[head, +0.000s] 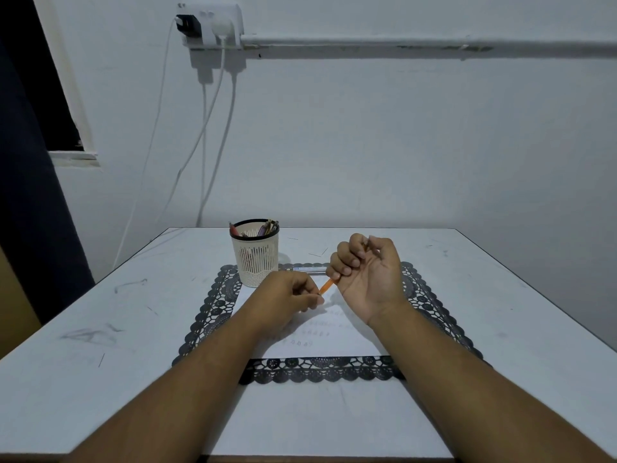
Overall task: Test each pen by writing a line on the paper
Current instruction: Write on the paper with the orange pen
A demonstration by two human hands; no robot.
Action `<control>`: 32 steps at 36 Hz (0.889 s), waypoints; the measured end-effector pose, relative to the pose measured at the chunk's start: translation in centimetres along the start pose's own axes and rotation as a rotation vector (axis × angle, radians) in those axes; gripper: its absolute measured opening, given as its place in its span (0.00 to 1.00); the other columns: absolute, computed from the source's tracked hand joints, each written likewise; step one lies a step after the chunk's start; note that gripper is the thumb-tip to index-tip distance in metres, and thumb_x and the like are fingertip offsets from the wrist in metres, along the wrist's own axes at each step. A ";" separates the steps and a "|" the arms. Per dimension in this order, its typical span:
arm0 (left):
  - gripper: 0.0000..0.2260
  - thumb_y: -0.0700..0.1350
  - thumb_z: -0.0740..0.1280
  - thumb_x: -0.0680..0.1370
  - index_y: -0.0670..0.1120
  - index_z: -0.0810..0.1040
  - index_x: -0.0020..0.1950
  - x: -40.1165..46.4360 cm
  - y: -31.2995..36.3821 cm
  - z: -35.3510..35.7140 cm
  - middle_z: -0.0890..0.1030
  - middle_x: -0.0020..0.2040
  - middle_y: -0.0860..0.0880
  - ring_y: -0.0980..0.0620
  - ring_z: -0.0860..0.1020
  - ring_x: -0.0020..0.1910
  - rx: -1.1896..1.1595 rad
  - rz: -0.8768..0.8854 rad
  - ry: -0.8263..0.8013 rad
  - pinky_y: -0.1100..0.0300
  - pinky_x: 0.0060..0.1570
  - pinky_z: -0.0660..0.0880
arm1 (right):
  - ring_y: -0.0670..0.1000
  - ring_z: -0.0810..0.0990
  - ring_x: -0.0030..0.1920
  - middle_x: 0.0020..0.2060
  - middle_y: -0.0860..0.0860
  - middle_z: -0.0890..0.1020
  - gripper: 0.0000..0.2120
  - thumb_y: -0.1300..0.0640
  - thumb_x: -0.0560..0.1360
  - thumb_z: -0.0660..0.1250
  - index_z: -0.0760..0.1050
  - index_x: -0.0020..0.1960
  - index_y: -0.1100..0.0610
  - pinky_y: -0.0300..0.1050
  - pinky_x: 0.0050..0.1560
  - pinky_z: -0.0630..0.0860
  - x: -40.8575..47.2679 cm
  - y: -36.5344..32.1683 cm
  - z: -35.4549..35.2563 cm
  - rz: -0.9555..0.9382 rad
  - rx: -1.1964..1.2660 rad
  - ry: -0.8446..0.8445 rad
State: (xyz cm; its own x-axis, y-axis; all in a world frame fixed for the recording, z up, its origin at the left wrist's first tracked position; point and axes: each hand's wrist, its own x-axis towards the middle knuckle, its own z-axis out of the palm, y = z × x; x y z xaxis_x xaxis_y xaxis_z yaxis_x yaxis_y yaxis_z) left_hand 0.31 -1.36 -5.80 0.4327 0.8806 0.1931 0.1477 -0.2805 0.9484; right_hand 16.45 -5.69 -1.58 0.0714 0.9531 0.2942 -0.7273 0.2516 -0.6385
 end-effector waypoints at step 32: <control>0.07 0.34 0.76 0.73 0.41 0.82 0.37 -0.1 -0.1 0.0 0.77 0.32 0.43 0.49 0.72 0.34 -0.024 0.010 -0.040 0.54 0.39 0.70 | 0.51 0.55 0.32 0.29 0.50 0.60 0.13 0.50 0.74 0.56 0.61 0.32 0.53 0.45 0.33 0.60 0.2 -0.1 -0.9 0.027 -0.022 -0.133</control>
State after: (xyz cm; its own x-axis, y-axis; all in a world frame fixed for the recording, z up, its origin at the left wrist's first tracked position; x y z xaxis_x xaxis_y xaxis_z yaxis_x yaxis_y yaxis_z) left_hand 0.23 -1.40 -5.87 0.4692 0.8618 0.1927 0.1223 -0.2795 0.9523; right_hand 17.20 -5.33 -2.08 -0.0400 0.9292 0.3674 -0.7127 0.2312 -0.6622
